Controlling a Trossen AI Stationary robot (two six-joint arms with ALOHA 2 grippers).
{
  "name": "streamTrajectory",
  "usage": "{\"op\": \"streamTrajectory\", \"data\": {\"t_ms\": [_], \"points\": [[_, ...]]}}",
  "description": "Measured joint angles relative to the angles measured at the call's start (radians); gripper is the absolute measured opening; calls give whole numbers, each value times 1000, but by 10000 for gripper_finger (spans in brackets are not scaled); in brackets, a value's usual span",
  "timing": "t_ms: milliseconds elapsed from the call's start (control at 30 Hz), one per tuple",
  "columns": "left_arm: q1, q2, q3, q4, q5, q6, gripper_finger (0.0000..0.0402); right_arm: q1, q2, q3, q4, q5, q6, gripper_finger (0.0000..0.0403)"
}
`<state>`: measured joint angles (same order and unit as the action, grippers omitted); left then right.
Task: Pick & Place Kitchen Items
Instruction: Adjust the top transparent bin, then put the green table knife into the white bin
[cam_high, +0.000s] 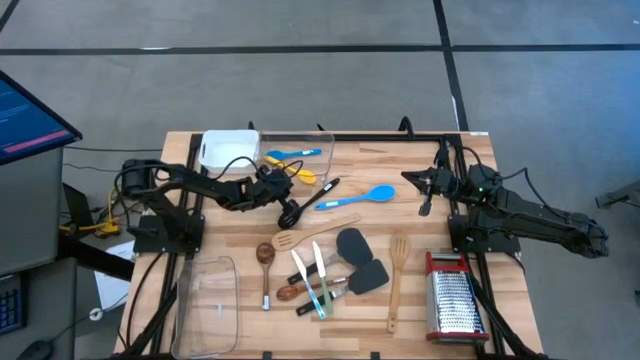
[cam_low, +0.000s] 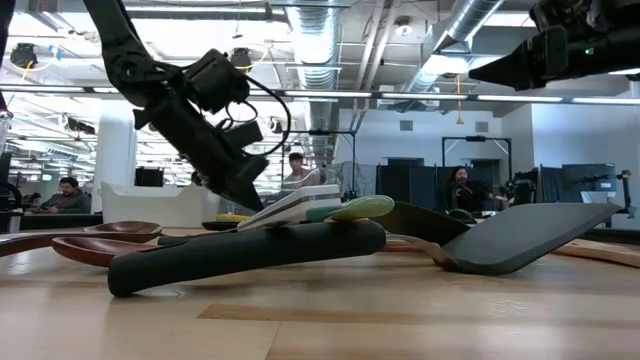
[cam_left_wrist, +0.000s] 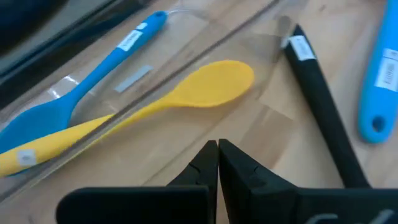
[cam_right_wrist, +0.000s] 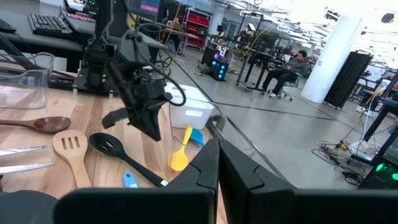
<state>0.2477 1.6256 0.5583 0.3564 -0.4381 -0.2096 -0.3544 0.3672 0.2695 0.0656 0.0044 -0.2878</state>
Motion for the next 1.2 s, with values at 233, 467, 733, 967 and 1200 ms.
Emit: {"op": "streamTrajectory", "data": {"t_ms": [233, 467, 733, 967, 1200], "points": [[24, -2, 0, 93, 12, -5, 1, -25, 0, 0, -1, 0, 0, 1], [28, 9, 1, 172, 68, -4, 1, -42, 0, 0, -1, 0, 0, 1], [49, 103, 3, 324, 71, -5, 1, -42, 0, 0, -2, 0, 0, 1], [45, 180, 42, 414, 77, -5, 1, -42, 0, 0, -2, 0, 0, 1], [46, 239, 115, 418, 79, 51, 1, -42, 0, 0, -2, 0, 0, 1]]}}
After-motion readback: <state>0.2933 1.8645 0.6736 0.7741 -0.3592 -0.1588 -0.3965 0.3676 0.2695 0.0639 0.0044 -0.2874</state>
